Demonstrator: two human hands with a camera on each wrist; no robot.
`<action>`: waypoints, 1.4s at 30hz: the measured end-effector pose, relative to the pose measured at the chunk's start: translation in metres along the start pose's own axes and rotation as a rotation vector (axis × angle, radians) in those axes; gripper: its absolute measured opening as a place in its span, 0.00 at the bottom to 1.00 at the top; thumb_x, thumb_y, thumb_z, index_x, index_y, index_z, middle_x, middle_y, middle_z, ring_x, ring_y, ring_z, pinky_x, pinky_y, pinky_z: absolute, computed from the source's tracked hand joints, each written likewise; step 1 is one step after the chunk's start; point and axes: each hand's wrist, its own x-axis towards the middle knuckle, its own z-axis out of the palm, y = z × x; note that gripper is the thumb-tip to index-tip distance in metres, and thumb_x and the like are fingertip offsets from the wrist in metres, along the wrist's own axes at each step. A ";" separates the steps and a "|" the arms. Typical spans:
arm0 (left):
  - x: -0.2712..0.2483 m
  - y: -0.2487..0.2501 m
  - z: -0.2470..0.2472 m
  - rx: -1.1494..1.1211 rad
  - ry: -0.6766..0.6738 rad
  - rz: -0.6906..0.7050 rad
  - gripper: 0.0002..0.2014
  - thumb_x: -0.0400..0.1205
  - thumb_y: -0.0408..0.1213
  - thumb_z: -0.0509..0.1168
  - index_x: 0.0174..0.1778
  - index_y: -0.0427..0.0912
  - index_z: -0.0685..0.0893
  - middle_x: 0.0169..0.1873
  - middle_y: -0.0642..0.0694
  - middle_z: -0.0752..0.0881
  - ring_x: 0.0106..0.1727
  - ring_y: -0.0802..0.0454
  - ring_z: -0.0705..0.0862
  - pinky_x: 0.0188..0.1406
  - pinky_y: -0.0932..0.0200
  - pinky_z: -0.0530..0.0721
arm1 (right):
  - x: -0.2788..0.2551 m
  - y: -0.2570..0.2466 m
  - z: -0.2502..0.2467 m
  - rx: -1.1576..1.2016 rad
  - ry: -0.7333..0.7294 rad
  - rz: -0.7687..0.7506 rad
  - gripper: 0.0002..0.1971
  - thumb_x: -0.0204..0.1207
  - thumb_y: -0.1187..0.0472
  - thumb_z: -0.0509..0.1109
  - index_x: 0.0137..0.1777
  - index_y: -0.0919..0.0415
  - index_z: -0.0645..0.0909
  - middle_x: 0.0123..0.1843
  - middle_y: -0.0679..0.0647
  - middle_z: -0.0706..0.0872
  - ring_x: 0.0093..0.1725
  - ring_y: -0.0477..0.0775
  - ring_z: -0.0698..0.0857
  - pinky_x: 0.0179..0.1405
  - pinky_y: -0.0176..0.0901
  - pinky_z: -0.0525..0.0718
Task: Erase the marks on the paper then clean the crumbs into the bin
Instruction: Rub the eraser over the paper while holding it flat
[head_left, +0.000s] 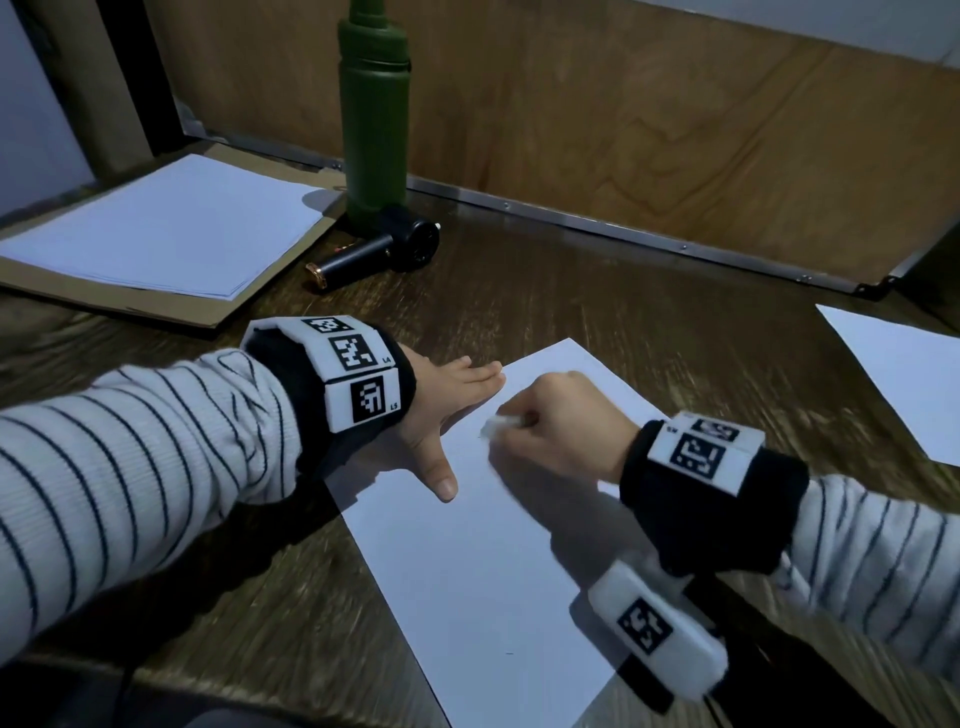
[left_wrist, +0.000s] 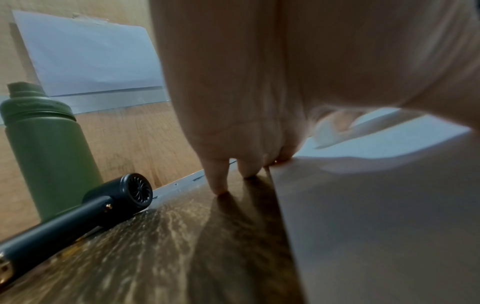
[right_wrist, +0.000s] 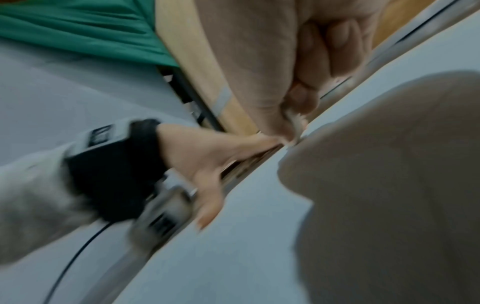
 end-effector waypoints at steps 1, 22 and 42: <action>0.000 -0.001 0.001 -0.005 0.004 0.000 0.64 0.66 0.63 0.73 0.80 0.50 0.29 0.81 0.57 0.31 0.82 0.55 0.32 0.81 0.43 0.41 | 0.008 0.009 -0.005 -0.002 0.027 0.087 0.17 0.74 0.62 0.64 0.23 0.57 0.69 0.23 0.53 0.67 0.30 0.57 0.66 0.34 0.41 0.67; 0.000 0.000 0.000 0.022 -0.004 0.005 0.64 0.66 0.64 0.72 0.80 0.49 0.28 0.81 0.55 0.30 0.82 0.53 0.32 0.81 0.42 0.42 | 0.004 -0.002 0.006 0.000 0.057 0.009 0.18 0.74 0.60 0.62 0.23 0.64 0.68 0.22 0.54 0.68 0.27 0.56 0.66 0.31 0.45 0.66; -0.002 0.002 -0.001 0.019 -0.021 0.000 0.64 0.66 0.65 0.71 0.80 0.49 0.28 0.80 0.56 0.30 0.81 0.54 0.31 0.80 0.46 0.40 | -0.003 0.003 0.005 0.027 0.018 0.027 0.18 0.74 0.59 0.63 0.23 0.61 0.69 0.21 0.54 0.68 0.25 0.54 0.66 0.32 0.43 0.67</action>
